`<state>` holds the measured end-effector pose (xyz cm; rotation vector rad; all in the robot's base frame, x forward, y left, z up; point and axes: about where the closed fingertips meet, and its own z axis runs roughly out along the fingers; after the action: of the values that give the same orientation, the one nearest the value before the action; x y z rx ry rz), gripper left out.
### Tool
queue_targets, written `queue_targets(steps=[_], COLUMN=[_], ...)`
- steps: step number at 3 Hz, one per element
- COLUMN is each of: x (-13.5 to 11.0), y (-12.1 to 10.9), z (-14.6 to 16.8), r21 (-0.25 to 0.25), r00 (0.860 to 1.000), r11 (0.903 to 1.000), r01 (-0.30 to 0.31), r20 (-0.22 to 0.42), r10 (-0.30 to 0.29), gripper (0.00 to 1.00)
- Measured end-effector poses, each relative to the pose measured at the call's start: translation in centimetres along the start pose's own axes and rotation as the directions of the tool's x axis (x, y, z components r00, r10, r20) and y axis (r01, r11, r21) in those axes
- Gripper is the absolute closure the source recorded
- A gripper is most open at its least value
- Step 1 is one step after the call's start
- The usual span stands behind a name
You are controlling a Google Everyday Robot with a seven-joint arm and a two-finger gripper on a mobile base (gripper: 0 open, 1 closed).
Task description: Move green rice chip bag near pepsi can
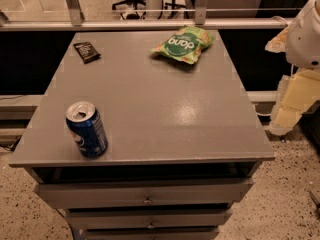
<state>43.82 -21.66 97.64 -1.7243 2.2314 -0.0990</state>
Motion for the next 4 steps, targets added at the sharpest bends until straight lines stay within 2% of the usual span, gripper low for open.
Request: queue_targets(steps=[1,2,3,4], x=[-0.2,-0.9,-2.9,-5.7], y=[-0.5,-2.7,-7.2,-12.4], z=[0.1,1.4,3.6,5.8], r21=[0.015,0.042,0.104,0.188], r00=[1.000,0.999,0.990,0.975], r11=[0.9999,0.9991,0.9933,0.9813], r01=[0.003,0.004,0.049,0.039], r20=[0.005,0.052,0.124,0.209], r10=[-0.003,-0.006,-0.062,-0.078], gripper=[0.00,0.00,0.00,0.00])
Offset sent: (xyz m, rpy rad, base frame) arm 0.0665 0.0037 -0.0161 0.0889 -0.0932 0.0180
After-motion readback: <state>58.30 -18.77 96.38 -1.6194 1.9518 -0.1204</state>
